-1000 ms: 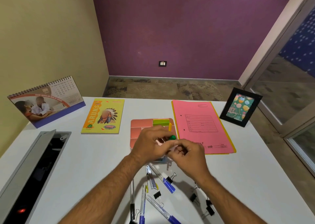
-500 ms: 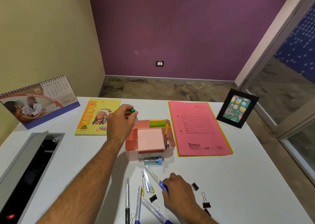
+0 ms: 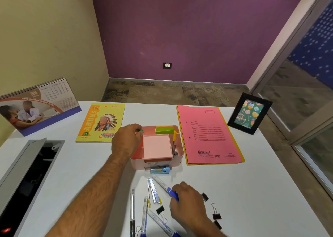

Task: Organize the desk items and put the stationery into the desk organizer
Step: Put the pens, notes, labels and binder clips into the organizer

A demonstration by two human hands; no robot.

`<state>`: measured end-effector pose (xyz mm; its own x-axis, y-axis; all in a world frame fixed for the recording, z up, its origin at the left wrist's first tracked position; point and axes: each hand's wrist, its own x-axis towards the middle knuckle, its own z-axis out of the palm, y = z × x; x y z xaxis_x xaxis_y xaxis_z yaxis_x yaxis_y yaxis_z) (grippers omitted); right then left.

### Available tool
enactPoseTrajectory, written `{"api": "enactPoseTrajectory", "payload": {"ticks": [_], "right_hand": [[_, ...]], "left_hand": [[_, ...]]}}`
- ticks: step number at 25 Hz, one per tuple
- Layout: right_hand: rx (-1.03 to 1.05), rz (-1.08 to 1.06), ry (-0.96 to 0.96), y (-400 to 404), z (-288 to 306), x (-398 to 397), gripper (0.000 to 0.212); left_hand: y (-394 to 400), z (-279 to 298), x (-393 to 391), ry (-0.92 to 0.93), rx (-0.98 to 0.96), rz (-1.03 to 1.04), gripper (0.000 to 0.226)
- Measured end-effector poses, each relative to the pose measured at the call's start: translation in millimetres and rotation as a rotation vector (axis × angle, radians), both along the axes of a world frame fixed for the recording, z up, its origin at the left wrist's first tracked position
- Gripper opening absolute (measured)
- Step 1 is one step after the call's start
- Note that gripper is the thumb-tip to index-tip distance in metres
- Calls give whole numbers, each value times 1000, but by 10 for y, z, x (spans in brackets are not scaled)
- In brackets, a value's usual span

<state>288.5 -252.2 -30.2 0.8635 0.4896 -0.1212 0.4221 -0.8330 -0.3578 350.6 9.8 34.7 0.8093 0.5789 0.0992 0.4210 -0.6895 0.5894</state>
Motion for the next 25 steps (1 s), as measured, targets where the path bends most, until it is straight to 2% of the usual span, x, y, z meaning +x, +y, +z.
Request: {"api": "enactPoseTrajectory", "payload": {"ticks": [4, 6, 8, 11, 14, 17, 21, 23, 25], "right_hand": [[425, -281, 104, 47, 322, 49, 24], [603, -345, 128, 106, 579, 117, 28], [745, -347, 109, 172, 821, 191, 35], [881, -310, -5, 274, 1102, 304, 32], [999, -270, -86, 376, 1285, 421, 24], [1066, -244, -121, 450, 1365, 495, 19], [1025, -205, -126, 455, 1301, 440, 26], [895, -195, -28, 402, 1133, 341, 26], [581, -102, 184, 332, 905, 210, 27]], "left_hand": [[59, -60, -22, 40, -67, -145, 45], [37, -18, -74, -14, -48, -277, 51], [-51, 74, -128, -76, -15, -494, 52], [-260, 314, -202, -143, -54, -788, 54], [-444, 511, -212, -291, -115, -925, 45], [-513, 561, -217, -454, -128, -853, 38], [-434, 533, -204, -494, -80, -743, 32], [-342, 536, -163, -514, -121, -595, 29], [-214, 534, -108, -525, -149, -418, 25]]}}
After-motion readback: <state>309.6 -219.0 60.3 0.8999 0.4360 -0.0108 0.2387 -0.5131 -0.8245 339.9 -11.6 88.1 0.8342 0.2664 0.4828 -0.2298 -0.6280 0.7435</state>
